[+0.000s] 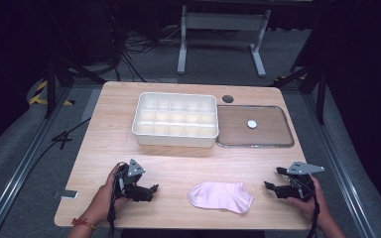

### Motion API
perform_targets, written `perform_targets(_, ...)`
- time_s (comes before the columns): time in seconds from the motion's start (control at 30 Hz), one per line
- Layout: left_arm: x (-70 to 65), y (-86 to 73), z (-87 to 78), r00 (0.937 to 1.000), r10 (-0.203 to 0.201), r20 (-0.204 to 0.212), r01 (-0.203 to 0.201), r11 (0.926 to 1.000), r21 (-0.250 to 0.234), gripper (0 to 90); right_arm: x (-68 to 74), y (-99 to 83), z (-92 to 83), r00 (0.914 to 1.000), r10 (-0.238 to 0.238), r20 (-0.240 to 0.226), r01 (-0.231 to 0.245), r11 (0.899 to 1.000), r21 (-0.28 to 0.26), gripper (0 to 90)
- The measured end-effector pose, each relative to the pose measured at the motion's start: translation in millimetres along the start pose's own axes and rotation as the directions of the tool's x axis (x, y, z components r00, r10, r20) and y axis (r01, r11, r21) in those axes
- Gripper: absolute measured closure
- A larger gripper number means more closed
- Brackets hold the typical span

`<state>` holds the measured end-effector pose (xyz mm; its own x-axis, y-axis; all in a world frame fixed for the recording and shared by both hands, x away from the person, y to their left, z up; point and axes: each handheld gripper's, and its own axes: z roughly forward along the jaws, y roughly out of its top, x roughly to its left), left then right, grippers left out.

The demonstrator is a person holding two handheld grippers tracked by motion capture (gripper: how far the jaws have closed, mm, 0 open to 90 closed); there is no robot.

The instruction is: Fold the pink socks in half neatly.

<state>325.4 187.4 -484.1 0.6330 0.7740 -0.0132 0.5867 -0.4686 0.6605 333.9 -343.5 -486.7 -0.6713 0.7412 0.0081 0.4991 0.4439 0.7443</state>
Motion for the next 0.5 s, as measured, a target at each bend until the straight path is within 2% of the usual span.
perform_targets(0.07, 0.6, 0.3, 0.1, 1.0000, 0.008, 0.005, -0.008, 1.0000, 0.003, 0.0, 0.0, 0.0, 0.0, 1.0000, 0.000, 0.000, 0.000, 1.000, 0.000, 22.0)
perform_targets(0.13, 2.5, 0.9, -0.1, 0.9994, 0.034, -0.003, -0.034, 0.9994, 0.001, 0.0, 0.1, 0.0, 0.0, 1.0000, 0.000, 0.000, 0.000, 1.000, 0.000, 22.0)
perform_targets(0.33, 1.9, 0.3, -0.2, 0.9997, 0.024, 0.006, -0.024, 0.9997, 0.002, 0.0, -0.3, 0.2, 0.2, 1.0000, -0.002, -0.001, 0.002, 1.000, 0.000, 21.9)
perform_targets(0.4, 3.4, 0.9, -0.2, 0.9990, 0.044, 0.001, -0.044, 0.9990, 0.001, 0.0, -0.3, 0.3, 0.2, 1.0000, -0.002, -0.001, 0.002, 1.000, 0.001, 22.0)
perform_targets(0.5, 2.7, 0.5, 0.2, 0.9994, 0.033, 0.014, -0.033, 0.9995, -0.001, 0.0, -0.3, 0.3, 0.2, 1.0000, -0.002, -0.001, 0.002, 1.000, 0.001, 22.0)
